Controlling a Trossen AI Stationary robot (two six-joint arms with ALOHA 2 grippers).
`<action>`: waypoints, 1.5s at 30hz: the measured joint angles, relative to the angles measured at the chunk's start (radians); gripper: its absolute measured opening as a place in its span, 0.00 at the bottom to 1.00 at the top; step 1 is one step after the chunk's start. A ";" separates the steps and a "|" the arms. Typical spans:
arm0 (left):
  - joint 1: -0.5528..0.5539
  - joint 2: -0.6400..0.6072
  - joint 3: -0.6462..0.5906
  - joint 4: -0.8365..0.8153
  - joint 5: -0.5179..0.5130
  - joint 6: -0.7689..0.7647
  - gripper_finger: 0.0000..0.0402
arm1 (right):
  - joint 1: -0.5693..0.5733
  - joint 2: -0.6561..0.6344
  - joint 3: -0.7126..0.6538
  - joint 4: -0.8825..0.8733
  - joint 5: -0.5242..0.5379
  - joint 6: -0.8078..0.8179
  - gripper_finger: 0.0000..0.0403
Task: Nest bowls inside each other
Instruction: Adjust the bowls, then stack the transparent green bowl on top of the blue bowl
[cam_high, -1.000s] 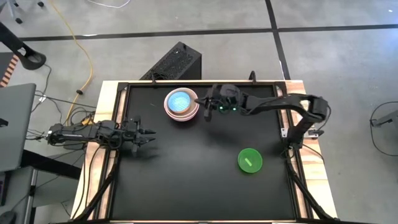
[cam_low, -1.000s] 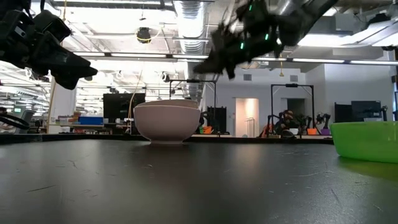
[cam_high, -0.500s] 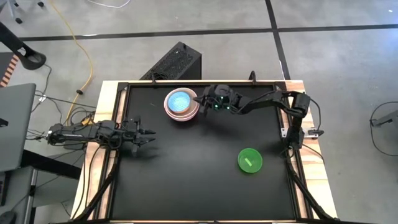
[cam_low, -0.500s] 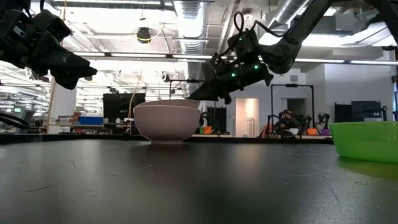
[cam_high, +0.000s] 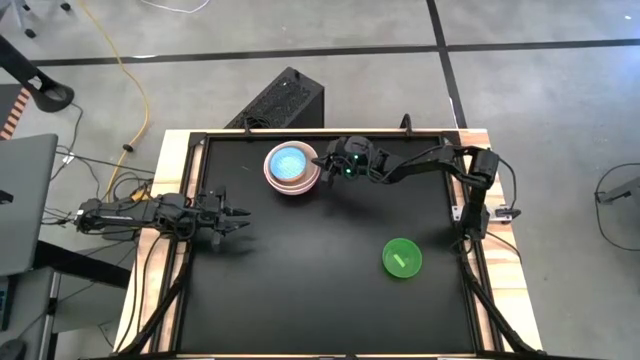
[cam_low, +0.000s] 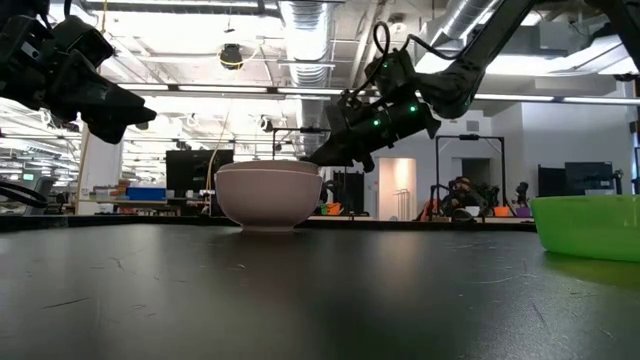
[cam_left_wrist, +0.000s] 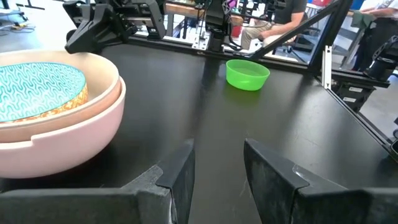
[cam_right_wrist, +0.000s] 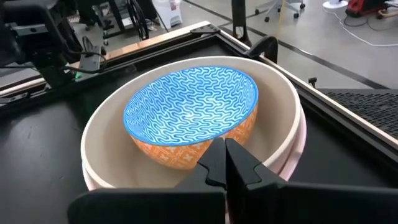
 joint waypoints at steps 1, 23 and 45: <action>0.000 0.000 0.000 0.000 0.000 0.000 0.32 | 0.000 0.000 0.000 -0.001 0.000 0.003 0.02; 0.000 0.000 0.000 0.000 0.000 0.001 0.32 | 0.054 -0.206 0.001 -0.236 -0.116 0.077 0.02; 0.000 0.000 -0.004 0.097 -0.031 0.094 0.32 | 0.877 -0.562 0.001 -1.400 0.112 1.294 0.02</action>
